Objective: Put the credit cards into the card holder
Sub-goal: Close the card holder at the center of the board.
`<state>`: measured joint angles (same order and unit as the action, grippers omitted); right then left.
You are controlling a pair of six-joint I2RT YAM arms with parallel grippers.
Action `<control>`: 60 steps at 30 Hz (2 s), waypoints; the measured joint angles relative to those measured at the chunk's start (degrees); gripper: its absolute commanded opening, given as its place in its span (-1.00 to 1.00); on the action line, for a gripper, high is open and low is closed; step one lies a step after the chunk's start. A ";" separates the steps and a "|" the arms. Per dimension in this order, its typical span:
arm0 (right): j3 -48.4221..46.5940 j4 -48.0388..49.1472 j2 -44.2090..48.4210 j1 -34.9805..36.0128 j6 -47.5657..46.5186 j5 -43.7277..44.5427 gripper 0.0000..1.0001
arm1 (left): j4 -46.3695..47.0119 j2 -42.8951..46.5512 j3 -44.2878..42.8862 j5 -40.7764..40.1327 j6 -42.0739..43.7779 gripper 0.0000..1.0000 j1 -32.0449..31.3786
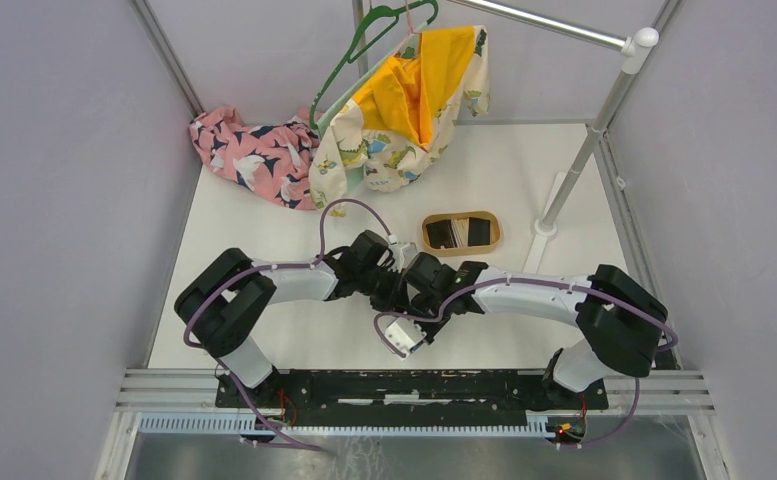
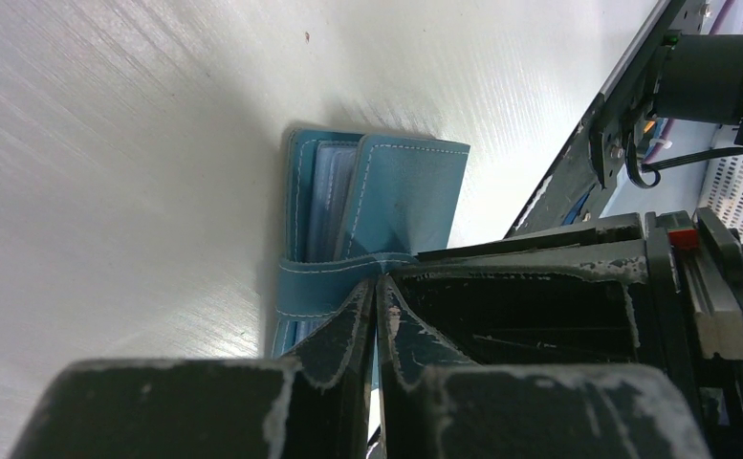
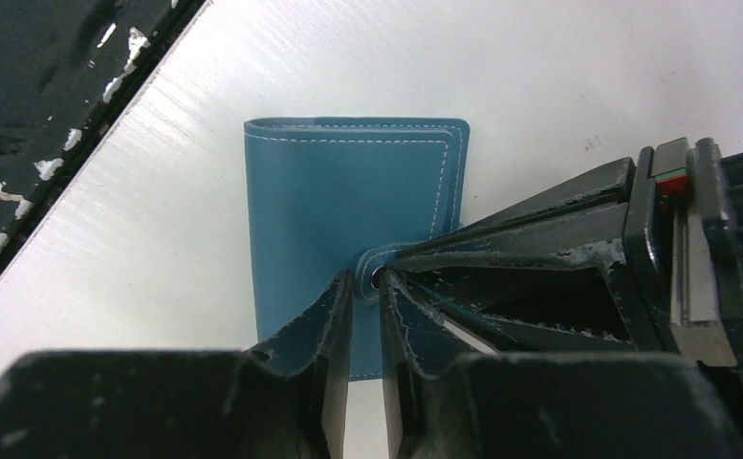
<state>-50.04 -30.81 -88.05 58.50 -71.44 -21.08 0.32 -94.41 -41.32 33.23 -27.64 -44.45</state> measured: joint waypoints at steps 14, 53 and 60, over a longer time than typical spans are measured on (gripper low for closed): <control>-0.61 -0.76 -0.15 0.15 -2.21 0.74 -1.00 | -0.22 0.13 -0.13 -0.02 0.00 -0.63 -0.04; 5.18 4.85 3.45 5.16 -4.90 7.93 -1.00 | -5.11 3.06 -0.33 -4.15 -0.09 -0.66 -1.11; 5.79 5.14 3.37 5.20 -4.33 8.11 -1.00 | -5.11 3.04 -0.59 -4.17 -0.09 -0.66 -1.68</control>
<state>-44.25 -25.67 -84.68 63.70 -75.77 -12.97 -4.80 -91.37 -41.91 29.06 -27.73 -46.13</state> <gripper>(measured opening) 0.004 0.174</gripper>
